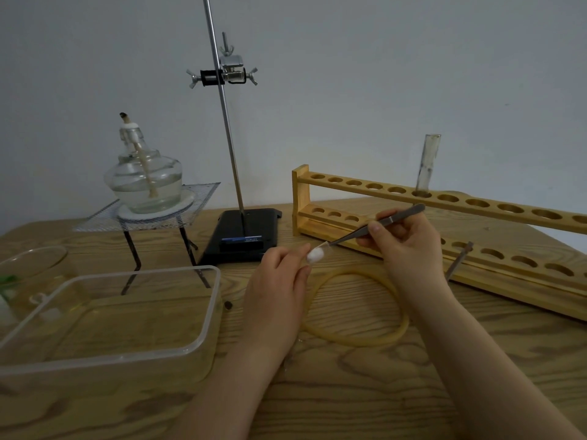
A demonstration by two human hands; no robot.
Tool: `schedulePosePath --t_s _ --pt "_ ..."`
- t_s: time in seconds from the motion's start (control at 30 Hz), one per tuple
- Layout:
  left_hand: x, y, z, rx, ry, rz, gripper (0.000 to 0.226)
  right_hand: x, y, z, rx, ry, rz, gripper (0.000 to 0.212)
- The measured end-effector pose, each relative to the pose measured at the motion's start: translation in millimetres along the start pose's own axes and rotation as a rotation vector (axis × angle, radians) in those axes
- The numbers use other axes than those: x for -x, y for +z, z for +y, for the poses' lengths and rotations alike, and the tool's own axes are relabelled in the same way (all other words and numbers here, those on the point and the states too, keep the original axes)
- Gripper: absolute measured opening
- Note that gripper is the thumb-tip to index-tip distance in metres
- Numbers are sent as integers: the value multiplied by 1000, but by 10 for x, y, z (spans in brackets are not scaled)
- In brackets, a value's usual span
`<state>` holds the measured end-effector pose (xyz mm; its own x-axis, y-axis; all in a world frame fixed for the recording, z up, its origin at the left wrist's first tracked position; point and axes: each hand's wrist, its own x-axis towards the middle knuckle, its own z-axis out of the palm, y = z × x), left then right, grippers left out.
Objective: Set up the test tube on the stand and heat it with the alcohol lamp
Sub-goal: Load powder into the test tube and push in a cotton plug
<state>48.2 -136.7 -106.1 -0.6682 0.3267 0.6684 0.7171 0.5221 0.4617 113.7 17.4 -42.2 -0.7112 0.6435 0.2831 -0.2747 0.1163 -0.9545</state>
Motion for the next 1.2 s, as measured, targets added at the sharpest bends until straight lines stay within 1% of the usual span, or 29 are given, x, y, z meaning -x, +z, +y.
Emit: schedulePosePath --t_s 0.1,0.23,0.33,0.5,0.67,1.0,1.1,1.2 --pt "-3 -11 13 7 -8 -2 34 -41 -8 -24 38 -8 22 14" --pt "-1 -22 38 33 -15 -12 35 -111 -3 -169 87 -91 55 13" --pt "-6 -26 50 28 -23 -30 38 -240 37 -289 226 -171 59 14" --pt "-2 -41 65 14 -25 -37 41 -561 54 -446 472 -284 145 12" --pt "3 -50 75 9 -33 -30 40 -778 42 -458 644 -290 144 16" --pt "3 -55 67 22 -44 -37 39 -915 107 -361 849 -289 116 21" --pt "7 -68 76 26 -37 -30 39 -943 131 -358 918 -250 116 28" --pt "5 -74 75 28 -41 -18 39 -950 158 -330 934 -217 124 36"
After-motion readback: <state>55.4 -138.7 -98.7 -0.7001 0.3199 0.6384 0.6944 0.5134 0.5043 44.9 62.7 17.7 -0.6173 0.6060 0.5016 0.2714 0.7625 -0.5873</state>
